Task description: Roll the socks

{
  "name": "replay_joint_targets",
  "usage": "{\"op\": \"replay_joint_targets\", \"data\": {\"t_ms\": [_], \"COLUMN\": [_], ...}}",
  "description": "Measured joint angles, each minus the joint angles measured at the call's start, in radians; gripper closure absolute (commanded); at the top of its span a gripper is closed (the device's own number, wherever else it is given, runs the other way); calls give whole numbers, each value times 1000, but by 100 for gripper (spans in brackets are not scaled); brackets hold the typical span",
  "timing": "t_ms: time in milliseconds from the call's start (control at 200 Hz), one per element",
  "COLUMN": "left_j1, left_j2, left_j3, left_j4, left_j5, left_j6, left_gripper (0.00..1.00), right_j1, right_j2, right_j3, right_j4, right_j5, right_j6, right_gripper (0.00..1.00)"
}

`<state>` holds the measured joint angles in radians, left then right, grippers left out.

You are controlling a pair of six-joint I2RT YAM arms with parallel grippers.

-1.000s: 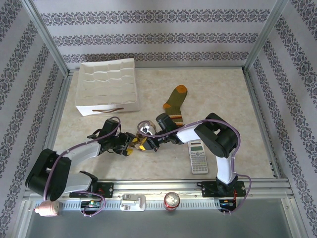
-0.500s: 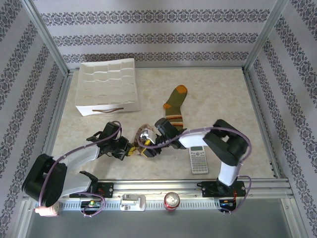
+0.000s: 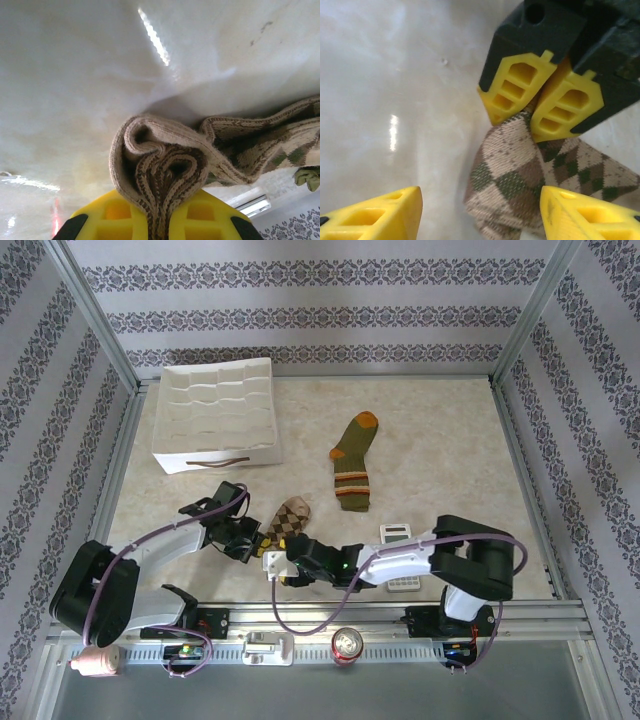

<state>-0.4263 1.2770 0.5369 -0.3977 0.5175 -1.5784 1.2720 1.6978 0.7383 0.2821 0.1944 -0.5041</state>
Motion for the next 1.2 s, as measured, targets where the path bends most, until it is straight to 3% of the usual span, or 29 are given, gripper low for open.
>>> {"op": "replay_joint_targets", "data": {"t_ms": [135, 310, 385, 540, 620, 874, 1199], "left_j1": [0, 0, 1, 4, 16, 80, 73], "left_j2": [3, 2, -6, -57, -99, -171, -171], "left_j3": [0, 0, 0, -32, -41, -28, 16], "left_j4": [0, 0, 2, 6, -16, -54, -35], "left_j5": [3, -1, -18, -35, -38, -43, -27], "left_j6": [0, 0, 0, -22, -26, 0, 68], "left_gripper": [100, 100, 81, 43, 35, 32, 37], "right_j1": [1, 2, 2, -4, -23, -145, -301], "right_j2": [73, 124, 129, 130, 115, 67, 81], "right_j3": [48, 82, 90, 90, 72, -6, -53], "right_j4": [10, 4, -2, 3, 14, 90, 198], "right_j5": [77, 117, 126, 103, 58, -189, -522], "right_j6": [-56, -82, -78, -32, 11, 190, 355], "right_gripper": [49, 86, 100, 100, 100, 100, 100]}}
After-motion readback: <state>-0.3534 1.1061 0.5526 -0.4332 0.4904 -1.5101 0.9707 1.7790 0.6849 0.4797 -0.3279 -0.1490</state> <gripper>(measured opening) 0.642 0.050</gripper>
